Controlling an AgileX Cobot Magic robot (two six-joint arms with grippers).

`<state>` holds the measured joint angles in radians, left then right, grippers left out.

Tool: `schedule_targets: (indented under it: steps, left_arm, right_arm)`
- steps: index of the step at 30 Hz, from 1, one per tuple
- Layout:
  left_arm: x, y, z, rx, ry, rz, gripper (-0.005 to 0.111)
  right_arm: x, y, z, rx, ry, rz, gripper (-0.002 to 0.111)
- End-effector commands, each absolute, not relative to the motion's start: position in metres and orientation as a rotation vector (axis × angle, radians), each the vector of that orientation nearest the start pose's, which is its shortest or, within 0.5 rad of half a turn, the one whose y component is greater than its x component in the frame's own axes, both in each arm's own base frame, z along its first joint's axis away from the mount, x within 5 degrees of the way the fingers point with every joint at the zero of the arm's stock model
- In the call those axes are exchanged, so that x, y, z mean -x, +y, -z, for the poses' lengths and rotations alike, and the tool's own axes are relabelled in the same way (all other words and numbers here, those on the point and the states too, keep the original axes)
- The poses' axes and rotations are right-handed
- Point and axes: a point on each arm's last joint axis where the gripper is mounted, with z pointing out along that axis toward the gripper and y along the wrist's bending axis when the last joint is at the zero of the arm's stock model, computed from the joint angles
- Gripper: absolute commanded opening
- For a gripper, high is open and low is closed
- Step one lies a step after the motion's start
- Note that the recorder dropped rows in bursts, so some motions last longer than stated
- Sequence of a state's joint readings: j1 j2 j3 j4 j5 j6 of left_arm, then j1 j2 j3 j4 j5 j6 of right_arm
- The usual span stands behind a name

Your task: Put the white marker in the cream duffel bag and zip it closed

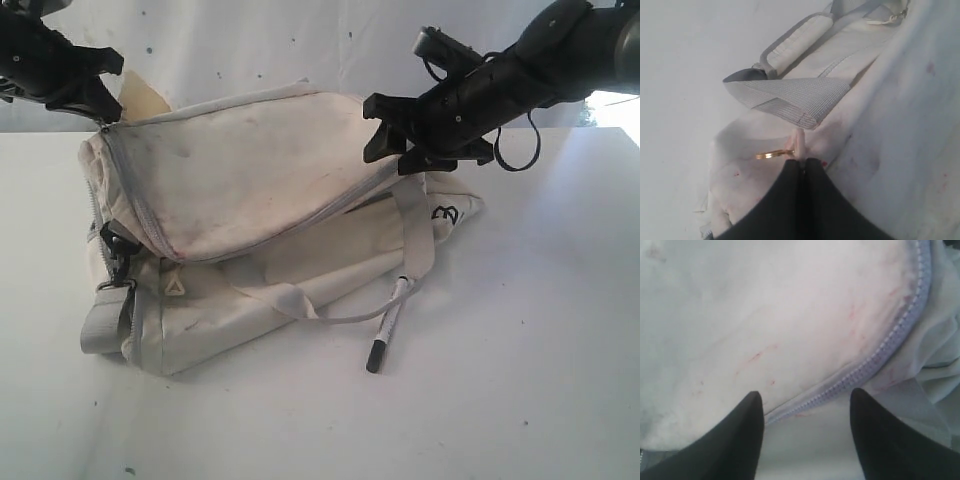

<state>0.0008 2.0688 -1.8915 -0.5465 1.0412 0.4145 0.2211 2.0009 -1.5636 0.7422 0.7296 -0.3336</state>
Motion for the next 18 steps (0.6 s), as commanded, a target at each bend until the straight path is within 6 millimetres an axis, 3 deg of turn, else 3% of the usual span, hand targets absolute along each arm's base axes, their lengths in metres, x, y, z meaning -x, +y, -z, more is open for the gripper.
schedule_targets:
  steps: [1,6,10,18]
  left_arm:
    - [-0.457,-0.059,-0.305,-0.372,2.426,0.452,0.000]
    - [-0.448,-0.072,-0.294,-0.432,2.406,0.329,0.000]
    - [-0.431,-0.067,-0.283,-0.516,2.373,0.226,0.000]
    - [-0.401,-0.081,-0.295,-0.725,2.158,0.105,0.000]
  right_arm:
    - [-0.424,0.137,-0.239,0.099,2.508,-0.842,0.050]
    - [-0.422,0.138,-0.239,0.114,2.528,-0.856,0.050]
    - [-0.420,0.139,-0.238,0.126,2.544,-0.869,0.050]
    - [-0.421,0.139,-0.240,0.198,2.508,-0.857,0.050]
